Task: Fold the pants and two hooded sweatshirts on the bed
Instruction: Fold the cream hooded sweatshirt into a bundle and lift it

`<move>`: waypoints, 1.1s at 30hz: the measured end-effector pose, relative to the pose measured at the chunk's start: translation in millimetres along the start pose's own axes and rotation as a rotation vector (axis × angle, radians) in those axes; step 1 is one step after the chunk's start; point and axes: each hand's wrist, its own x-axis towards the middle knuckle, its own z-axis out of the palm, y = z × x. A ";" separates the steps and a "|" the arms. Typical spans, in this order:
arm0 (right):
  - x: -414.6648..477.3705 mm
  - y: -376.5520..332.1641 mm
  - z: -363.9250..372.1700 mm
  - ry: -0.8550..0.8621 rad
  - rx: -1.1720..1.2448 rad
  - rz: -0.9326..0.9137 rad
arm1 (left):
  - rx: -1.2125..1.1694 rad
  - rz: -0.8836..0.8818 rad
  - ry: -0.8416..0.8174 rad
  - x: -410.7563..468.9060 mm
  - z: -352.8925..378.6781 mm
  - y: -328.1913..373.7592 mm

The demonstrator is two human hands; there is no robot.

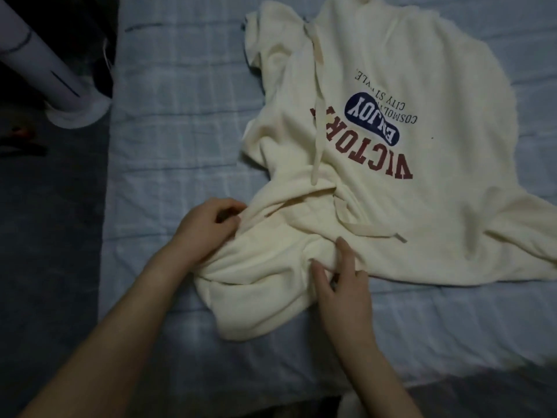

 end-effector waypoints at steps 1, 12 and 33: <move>-1.4 -4.9 4.7 0.002 0.057 0.026 | 0.004 0.011 -0.022 -3.2 0.0 -0.8; -23.5 21.5 -10.4 0.026 0.281 -0.134 | -0.102 0.161 0.006 -39.3 27.5 3.3; -62.0 69.3 -14.5 0.060 0.144 -0.104 | -0.247 0.061 0.089 -108.7 62.7 -45.0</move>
